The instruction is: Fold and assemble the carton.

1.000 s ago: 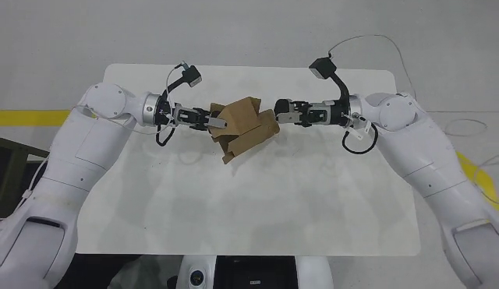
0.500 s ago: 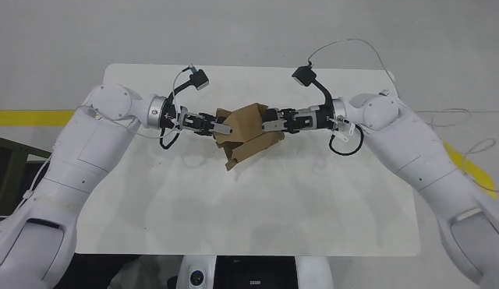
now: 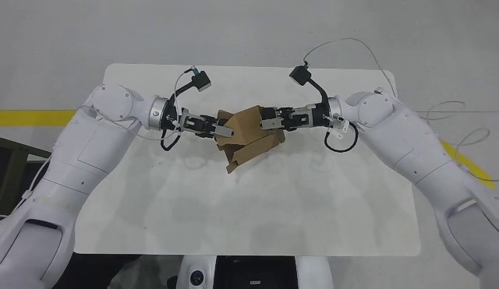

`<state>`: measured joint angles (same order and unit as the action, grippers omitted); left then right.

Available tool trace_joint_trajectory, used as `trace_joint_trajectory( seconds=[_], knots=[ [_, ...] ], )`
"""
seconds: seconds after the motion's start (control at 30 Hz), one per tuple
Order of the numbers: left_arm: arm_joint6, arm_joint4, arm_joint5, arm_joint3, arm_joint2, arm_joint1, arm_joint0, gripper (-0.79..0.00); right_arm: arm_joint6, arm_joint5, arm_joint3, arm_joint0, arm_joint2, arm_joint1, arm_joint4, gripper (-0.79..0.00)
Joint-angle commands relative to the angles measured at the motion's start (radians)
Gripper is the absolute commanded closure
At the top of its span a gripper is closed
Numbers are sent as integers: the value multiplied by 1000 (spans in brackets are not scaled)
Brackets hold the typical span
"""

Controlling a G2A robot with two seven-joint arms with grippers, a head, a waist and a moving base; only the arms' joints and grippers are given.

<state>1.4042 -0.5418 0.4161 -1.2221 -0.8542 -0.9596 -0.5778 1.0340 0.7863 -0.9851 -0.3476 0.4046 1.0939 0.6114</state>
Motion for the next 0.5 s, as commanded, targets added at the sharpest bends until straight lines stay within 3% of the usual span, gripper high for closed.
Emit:
trace_joint_trajectory(
  seconds=[0.0, 0.47],
  knots=[
    [-1, 0, 1, 0, 3, 1, 1, 0, -1, 1, 5, 5, -15, 5, 10, -422],
    [-6, -3, 6, 9, 21, 8, 10, 0, 22, -22, 13, 40, -75, 12, 94, -308]
  ],
)
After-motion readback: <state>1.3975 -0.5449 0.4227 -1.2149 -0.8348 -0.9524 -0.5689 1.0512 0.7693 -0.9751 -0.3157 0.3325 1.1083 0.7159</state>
